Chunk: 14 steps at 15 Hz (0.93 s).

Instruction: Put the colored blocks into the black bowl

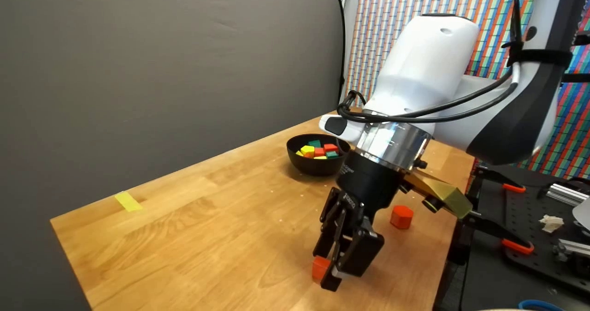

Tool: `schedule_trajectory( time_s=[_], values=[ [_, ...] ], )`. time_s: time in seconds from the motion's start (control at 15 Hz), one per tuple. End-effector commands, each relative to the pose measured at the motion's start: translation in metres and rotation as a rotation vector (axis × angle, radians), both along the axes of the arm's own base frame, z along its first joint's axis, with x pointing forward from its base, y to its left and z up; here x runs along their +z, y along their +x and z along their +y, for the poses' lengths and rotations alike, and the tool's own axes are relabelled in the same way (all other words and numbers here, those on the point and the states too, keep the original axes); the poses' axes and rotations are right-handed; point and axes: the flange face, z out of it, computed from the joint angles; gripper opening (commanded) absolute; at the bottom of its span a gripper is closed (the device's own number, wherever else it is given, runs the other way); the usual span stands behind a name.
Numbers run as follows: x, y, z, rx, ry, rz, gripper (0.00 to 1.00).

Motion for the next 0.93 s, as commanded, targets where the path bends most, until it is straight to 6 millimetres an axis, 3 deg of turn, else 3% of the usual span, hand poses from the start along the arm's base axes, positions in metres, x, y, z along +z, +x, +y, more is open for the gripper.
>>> schedule_trajectory(
  time_s=[0.0, 0.2, 0.33, 0.4, 0.67, 0.87],
  values=[
    [0.006, 0.004, 0.008, 0.025, -0.016, -0.013, 0.35],
    [0.01, 0.008, 0.014, 0.041, -0.045, -0.048, 0.11],
    [0.01, 0.008, 0.015, 0.045, -0.062, -0.065, 0.06],
    [0.01, 0.009, 0.015, 0.045, -0.071, -0.074, 0.12],
    [0.022, 0.014, 0.014, 0.042, -0.089, -0.135, 0.12],
    [0.062, 0.041, 0.0, -0.008, -0.085, -0.265, 0.12]
  ],
)
